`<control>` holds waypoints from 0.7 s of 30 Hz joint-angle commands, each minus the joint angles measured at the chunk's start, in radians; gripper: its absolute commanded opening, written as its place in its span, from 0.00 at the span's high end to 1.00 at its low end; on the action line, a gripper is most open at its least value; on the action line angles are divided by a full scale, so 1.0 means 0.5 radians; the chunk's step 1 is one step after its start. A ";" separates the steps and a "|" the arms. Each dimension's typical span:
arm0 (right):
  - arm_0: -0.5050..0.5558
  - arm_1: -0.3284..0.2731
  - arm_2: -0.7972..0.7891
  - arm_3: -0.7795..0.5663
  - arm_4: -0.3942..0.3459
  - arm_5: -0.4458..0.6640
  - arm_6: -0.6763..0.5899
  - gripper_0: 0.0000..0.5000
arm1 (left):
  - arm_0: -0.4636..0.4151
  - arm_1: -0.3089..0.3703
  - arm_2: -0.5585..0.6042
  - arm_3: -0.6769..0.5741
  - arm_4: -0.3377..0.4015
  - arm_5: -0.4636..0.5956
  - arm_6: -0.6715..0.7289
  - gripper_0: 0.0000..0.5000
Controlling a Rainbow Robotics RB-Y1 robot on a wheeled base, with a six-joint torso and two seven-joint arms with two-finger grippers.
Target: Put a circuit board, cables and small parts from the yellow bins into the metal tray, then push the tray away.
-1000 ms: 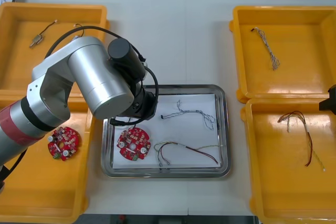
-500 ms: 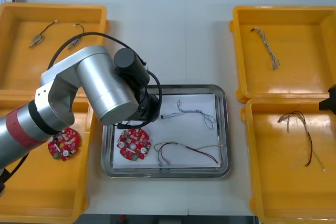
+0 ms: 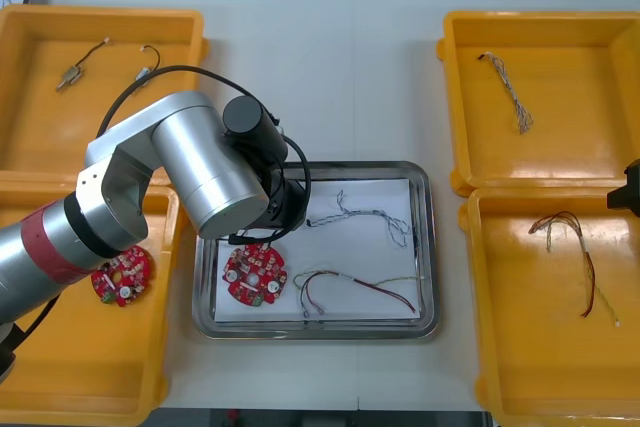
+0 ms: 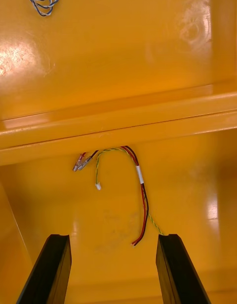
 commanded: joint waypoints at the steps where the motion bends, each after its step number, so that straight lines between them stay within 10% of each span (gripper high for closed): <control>1: 0.024 -0.080 -0.050 -0.010 0.011 -0.020 0.108 0.00 | -0.090 -0.050 -0.030 -0.019 -0.021 -0.021 0.105 0.93; 10: 0.024 -0.083 -0.050 -0.010 -0.007 -0.020 0.117 0.00 | -0.090 -0.050 -0.030 -0.019 -0.027 -0.021 0.120 0.00; 21: 0.024 -0.080 -0.050 -0.010 -0.022 -0.020 0.117 0.00 | -0.093 -0.050 -0.008 -0.035 -0.027 -0.005 0.123 0.00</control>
